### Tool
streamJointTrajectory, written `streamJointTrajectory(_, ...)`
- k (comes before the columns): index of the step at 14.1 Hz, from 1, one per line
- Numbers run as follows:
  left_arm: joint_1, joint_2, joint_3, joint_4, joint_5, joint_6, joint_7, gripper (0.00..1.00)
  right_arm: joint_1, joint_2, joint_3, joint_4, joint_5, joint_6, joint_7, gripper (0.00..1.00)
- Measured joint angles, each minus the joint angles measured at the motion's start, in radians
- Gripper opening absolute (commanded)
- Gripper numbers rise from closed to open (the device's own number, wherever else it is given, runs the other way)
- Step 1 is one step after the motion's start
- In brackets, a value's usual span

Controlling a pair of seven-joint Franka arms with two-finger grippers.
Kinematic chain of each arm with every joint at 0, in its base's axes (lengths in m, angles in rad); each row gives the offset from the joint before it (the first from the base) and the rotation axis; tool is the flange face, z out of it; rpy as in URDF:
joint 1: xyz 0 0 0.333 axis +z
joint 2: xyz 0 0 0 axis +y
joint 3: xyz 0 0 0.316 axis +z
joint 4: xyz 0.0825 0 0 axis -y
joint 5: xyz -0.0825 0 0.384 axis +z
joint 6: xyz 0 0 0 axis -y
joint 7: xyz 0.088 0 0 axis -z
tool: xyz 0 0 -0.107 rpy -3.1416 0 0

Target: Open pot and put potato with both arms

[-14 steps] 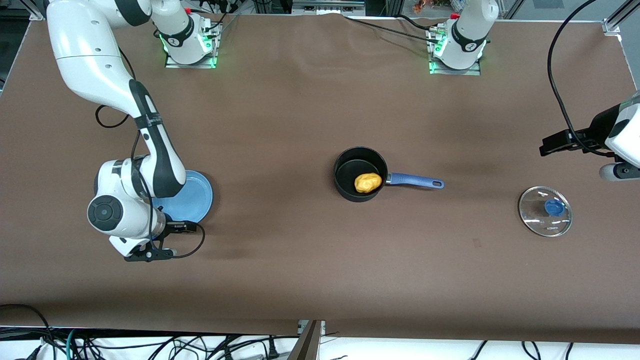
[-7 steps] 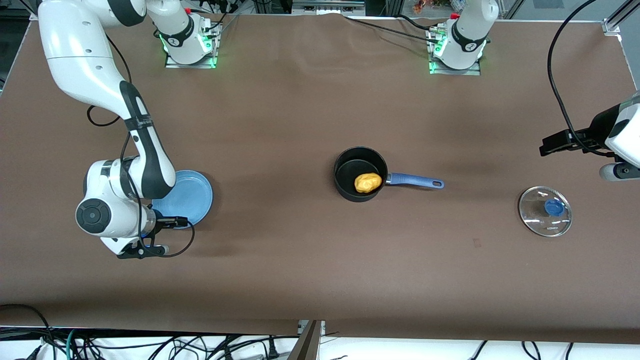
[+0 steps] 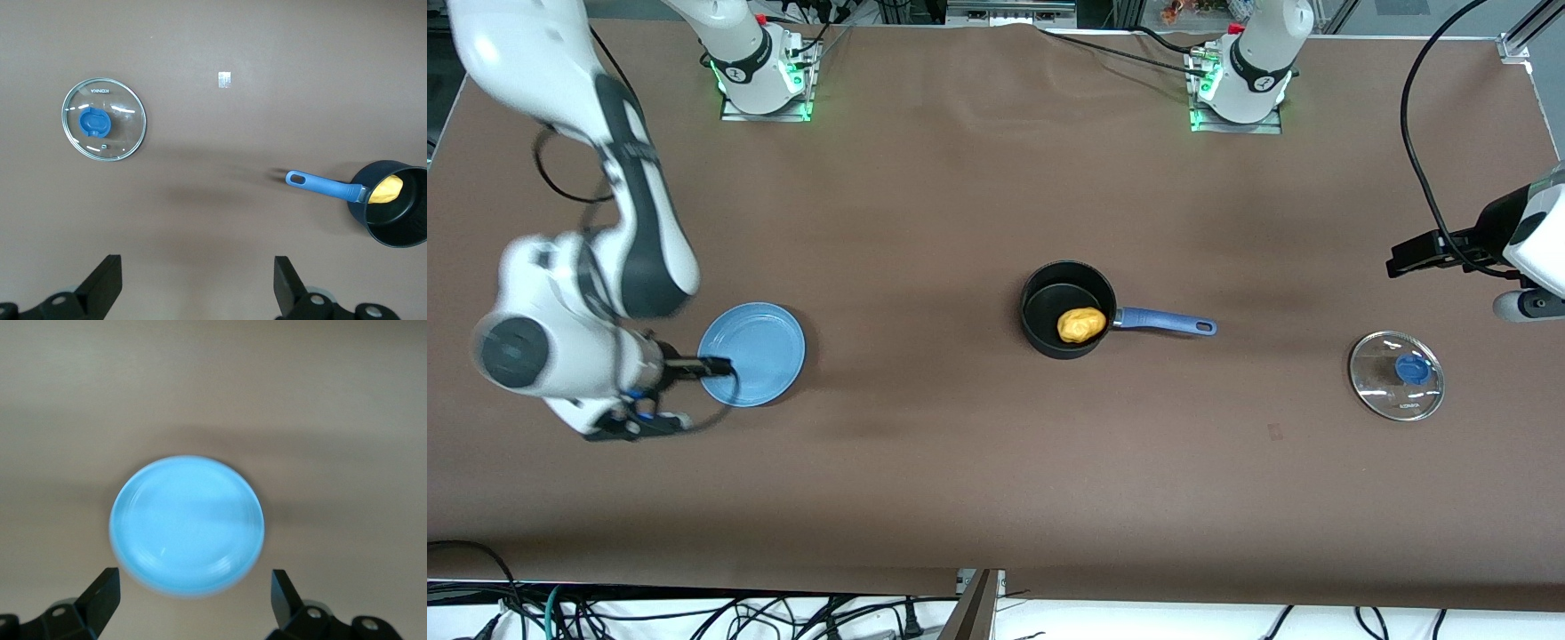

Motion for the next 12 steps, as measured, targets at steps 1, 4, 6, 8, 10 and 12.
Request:
streamJointTrajectory(1, 0.0, 0.0, 0.0, 0.0, 0.0, 0.0, 0.0, 1.0, -0.001, -0.071, 0.0, 0.003, 0.01, -0.067, 0.0, 1.0)
streamJointTrajectory(4, 0.0, 0.0, 0.0, 0.0, 0.0, 0.0, 0.0, 1.0, -0.002, -0.246, -0.003, -0.002, 0.047, -0.201, 0.0, 1.0)
streamJointTrajectory(6, 0.0, 0.0, 0.0, 0.0, 0.0, 0.0, 0.0, 1.0, -0.002, -0.328, -0.003, -0.037, 0.051, -0.226, 0.0, 1.0)
streamJointTrajectory(8, 0.0, 0.0, 0.0, 0.0, 0.0, 0.0, 0.0, 1.0, -0.002, -0.392, -0.003, -0.117, 0.051, -0.21, 0.0, 1.0)
streamJointTrajectory(10, 0.0, 0.0, 0.0, 0.0, 0.0, 0.0, 0.0, 1.0, -0.002, -0.443, -0.004, -0.191, 0.051, -0.19, -0.006, 1.0)
streamJointTrajectory(12, 0.0, 0.0, 0.0, 0.0, 0.0, 0.0, 0.0, 1.0, -0.002, -0.461, -0.006, -0.212, 0.05, -0.177, -0.011, 1.0)
